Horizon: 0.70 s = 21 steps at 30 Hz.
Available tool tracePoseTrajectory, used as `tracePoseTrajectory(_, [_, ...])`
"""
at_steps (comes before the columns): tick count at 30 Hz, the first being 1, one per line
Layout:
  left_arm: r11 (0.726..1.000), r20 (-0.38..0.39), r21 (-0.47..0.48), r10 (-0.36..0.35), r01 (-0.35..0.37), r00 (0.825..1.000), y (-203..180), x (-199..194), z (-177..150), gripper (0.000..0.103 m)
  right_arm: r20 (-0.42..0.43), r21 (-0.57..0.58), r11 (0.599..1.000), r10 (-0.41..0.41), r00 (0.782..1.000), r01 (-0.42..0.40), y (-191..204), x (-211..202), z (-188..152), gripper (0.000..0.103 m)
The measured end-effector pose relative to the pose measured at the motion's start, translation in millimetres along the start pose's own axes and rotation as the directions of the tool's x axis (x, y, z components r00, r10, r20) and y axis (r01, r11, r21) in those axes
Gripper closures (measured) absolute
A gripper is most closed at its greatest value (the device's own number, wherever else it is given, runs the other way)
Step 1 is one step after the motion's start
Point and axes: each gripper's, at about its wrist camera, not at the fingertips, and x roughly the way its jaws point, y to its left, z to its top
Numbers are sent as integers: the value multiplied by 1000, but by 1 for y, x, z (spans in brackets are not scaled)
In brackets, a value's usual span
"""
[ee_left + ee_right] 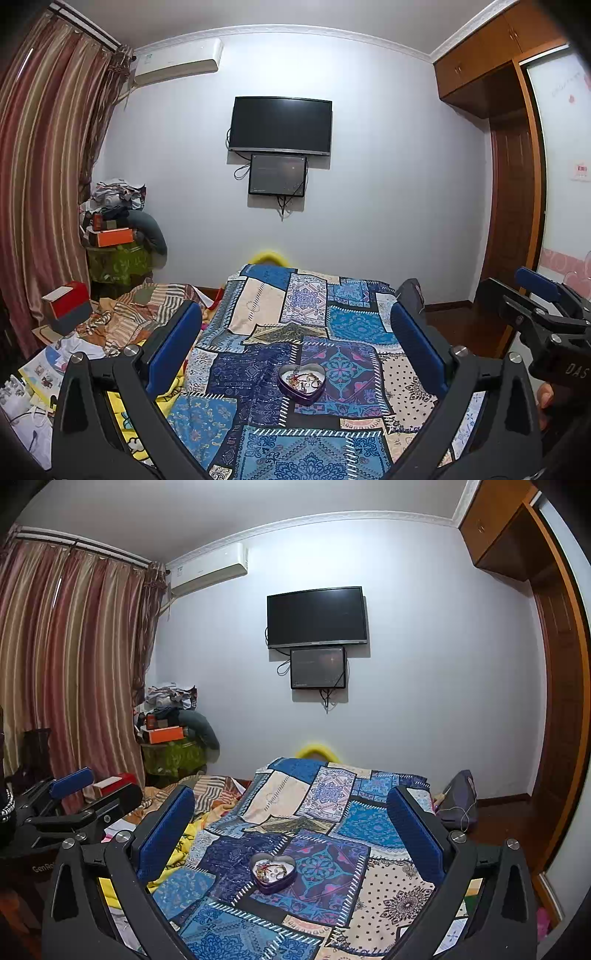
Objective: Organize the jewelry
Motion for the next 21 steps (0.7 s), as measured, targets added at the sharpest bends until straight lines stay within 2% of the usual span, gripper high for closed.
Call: tracePoseTrajectory(21, [1000,-21,-6,-25,24,999,3,5,-1,1,-19,7,1000,-7,1000,7,-3,7,-1,0])
